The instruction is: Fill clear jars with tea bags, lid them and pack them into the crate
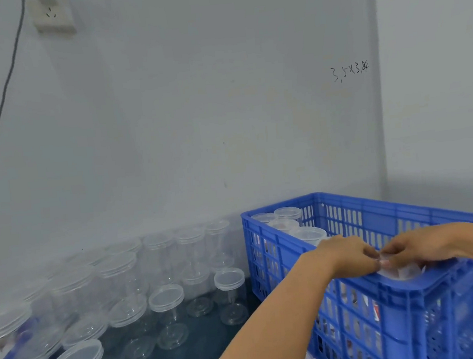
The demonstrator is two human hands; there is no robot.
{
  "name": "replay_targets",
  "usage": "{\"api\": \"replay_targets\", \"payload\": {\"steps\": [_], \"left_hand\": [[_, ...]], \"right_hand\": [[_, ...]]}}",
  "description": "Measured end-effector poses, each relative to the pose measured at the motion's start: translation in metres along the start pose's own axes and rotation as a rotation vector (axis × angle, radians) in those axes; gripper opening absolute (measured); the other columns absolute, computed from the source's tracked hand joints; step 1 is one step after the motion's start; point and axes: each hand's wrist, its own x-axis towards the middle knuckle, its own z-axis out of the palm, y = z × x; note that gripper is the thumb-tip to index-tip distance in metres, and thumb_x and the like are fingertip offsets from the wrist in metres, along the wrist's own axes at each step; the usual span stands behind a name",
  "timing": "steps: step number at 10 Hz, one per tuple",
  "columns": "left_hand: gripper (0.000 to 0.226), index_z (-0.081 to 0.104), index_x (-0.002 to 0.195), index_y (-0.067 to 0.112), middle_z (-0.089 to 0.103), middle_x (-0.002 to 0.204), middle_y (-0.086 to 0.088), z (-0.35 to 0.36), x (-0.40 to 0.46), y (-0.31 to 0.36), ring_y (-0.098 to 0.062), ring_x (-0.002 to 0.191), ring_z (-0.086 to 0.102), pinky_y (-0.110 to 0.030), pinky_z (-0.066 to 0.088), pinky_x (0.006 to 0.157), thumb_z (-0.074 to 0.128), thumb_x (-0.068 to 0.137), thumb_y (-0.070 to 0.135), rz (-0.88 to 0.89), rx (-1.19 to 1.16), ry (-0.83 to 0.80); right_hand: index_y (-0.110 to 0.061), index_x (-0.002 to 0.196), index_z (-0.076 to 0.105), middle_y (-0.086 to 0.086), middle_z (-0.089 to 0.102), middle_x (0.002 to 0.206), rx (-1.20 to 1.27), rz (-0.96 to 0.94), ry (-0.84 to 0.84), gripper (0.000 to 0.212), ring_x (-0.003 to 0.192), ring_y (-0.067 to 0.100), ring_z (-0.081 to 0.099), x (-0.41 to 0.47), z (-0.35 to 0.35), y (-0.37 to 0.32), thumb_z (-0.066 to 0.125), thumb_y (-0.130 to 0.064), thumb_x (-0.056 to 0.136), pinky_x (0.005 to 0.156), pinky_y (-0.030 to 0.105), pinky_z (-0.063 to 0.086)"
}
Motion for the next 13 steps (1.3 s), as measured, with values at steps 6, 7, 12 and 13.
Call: {"api": "replay_targets", "payload": {"steps": [6,7,12,13], "left_hand": [[0.032,0.060,0.124,0.011,0.063,0.122,-0.010,0.011,-0.048,-0.001,-0.031,0.111,0.053,-0.044,0.036,0.102,0.044,0.096,0.014,0.031,-0.081,0.320],[0.042,0.048,0.139,0.016,0.051,0.141,-0.002,-0.001,-0.073,-0.014,-0.022,0.131,0.040,-0.040,0.028,0.112,0.048,0.096,0.019,0.033,-0.093,0.363],[0.026,0.053,0.115,0.042,0.049,0.119,0.029,-0.004,-0.314,-0.180,0.014,0.112,0.041,0.002,0.024,0.094,0.056,0.093,0.027,-0.462,0.036,0.490],[0.023,0.048,0.106,0.049,0.047,0.117,0.034,0.003,-0.346,-0.196,0.017,0.108,0.043,0.008,0.024,0.086,0.054,0.096,0.029,-0.650,-0.071,0.525]], "right_hand": [[-0.015,0.133,0.043,0.009,0.047,0.138,-0.403,0.239,0.426,0.038,0.123,0.026,0.051,0.005,0.045,-0.061,0.039,-0.034,0.100,0.099,0.035,0.044],[-0.017,0.135,0.038,0.008,0.041,0.138,-0.496,0.267,0.578,0.043,0.125,0.029,0.044,-0.004,0.050,-0.085,0.039,-0.040,0.099,0.099,0.040,0.042],[-0.036,0.101,0.057,-0.018,0.060,0.104,0.185,-0.529,0.566,0.015,0.095,-0.001,0.056,0.023,0.189,-0.238,0.049,-0.027,0.093,0.085,0.019,0.043],[-0.037,0.090,0.058,-0.019,0.063,0.096,0.318,-0.507,0.435,0.016,0.090,-0.005,0.057,0.029,0.219,-0.258,0.052,-0.022,0.090,0.087,0.016,0.044]]}}
